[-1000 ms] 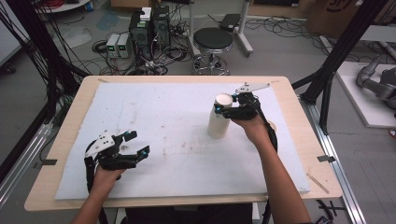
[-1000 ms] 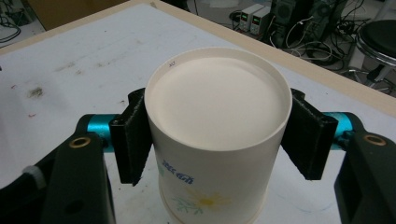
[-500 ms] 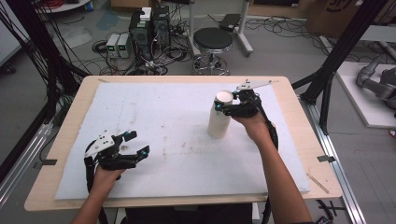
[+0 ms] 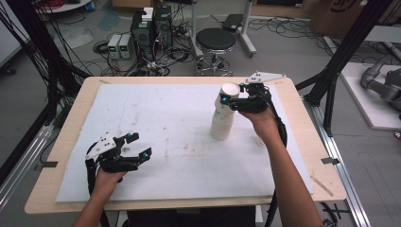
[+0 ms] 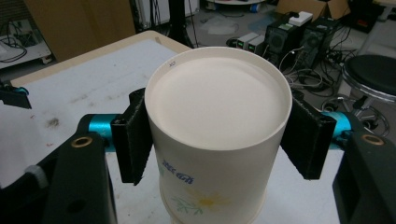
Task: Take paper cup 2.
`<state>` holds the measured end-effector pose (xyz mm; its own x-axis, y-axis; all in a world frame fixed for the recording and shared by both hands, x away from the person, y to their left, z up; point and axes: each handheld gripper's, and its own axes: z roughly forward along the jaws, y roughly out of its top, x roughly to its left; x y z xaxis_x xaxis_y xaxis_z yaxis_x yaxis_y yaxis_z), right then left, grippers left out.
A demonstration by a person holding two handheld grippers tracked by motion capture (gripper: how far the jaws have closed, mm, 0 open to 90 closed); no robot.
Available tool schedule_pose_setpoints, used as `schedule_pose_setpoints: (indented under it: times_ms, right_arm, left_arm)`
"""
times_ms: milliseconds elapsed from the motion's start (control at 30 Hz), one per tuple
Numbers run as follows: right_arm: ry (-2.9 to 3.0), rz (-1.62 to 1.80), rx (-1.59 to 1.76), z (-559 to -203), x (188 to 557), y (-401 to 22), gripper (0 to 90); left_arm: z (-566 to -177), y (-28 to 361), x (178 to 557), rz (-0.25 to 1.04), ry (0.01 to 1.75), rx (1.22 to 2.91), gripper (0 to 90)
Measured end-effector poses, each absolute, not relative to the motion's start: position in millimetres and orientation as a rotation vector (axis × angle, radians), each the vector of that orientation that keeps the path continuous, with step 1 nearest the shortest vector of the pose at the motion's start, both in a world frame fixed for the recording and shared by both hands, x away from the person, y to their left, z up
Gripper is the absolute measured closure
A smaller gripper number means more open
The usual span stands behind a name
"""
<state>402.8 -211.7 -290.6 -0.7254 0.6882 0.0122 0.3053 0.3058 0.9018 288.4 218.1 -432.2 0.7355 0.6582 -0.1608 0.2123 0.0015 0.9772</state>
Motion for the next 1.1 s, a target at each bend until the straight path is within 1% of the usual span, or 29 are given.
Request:
schedule_pose_setpoints:
  times_ms: [233,433,633,767,933,1100]
  right_arm:
    - [2.169,1.446,0.86,-273,395,-218,34.1]
    - [2.162,1.468,0.856,-268,387,-226,34.3]
    - [2.183,1.487,0.823,-267,371,-238,34.6]
    - [2.203,1.485,0.789,-270,357,-246,34.8]
    - [2.241,1.487,0.76,-281,342,-250,34.8]
    - [2.28,1.489,0.716,-305,326,-249,34.8]
  left_arm:
    - [-432,218,288,0.401,0.727,1.565,16.1]
    - [-432,218,288,0.399,0.726,1.569,16.1]
    - [-432,217,288,0.387,0.72,1.555,16.1]
    - [-432,216,287,0.378,0.71,1.545,16.1]
    - [-429,216,286,0.408,0.715,1.522,15.9]
    - [-429,217,285,0.414,0.717,1.509,15.9]
